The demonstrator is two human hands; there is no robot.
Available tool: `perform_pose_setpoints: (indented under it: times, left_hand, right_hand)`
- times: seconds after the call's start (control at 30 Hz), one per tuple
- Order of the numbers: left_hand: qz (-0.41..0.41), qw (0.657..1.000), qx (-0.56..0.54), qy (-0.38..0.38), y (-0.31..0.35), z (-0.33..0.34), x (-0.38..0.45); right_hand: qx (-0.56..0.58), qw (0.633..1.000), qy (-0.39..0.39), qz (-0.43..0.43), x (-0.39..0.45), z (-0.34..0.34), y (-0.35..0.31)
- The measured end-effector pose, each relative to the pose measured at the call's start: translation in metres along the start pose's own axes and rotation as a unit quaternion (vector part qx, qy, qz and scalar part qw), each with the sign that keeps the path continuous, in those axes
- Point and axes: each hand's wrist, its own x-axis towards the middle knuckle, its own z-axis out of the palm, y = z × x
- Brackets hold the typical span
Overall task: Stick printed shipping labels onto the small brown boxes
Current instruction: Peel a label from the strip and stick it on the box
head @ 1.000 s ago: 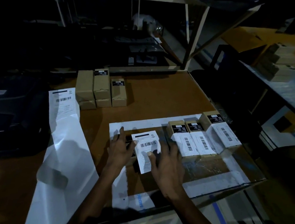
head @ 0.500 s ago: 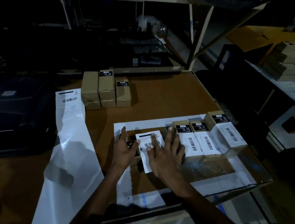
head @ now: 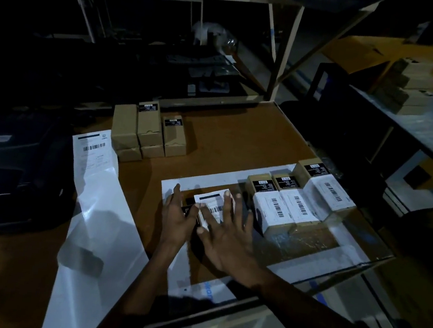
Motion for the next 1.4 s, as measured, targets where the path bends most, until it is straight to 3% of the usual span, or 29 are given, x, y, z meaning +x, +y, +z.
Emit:
perform_pose_setpoints:
  times: [0.17,0.33,0.53,0.73,0.9,1.1,1.3,1.4]
  left_hand:
    - [-0.001,1.0,0.006,0.012,-0.001,0.004,0.002]
    - [0.013,1.0,0.018,0.008,-0.013,0.006,0.007]
    - [-0.014,1.0,0.013,0.02,-0.005,0.008,0.003]
    - [0.017,0.999,0.042,0.009,-0.01,0.006,0.008]
    - [-0.002,0.999,0.032,0.017,-0.01,0.008,0.007]
    - [0.011,0.999,0.034,0.013,-0.009,0.006,0.005]
    - [-0.023,0.999,0.033,0.015,-0.002,0.008,0.003]
    - [-0.001,0.999,0.04,0.02,-0.001,0.006,0.002]
  right_hand:
    - [0.006,0.995,0.004,0.101,0.016,-0.007,0.021]
    - [0.014,1.0,-0.015,0.011,0.002,0.001,-0.01]
    - [0.001,0.995,0.009,0.096,0.013,-0.01,0.027]
    - [0.002,1.0,0.018,-0.004,-0.003,0.007,-0.006]
    - [0.008,0.995,0.018,0.097,0.016,-0.005,0.021]
    - [0.012,0.999,0.028,0.008,-0.001,0.009,-0.013]
    - [0.006,0.993,0.016,0.113,0.018,-0.002,0.032]
    - [0.028,0.996,0.017,0.083,0.011,0.005,0.002]
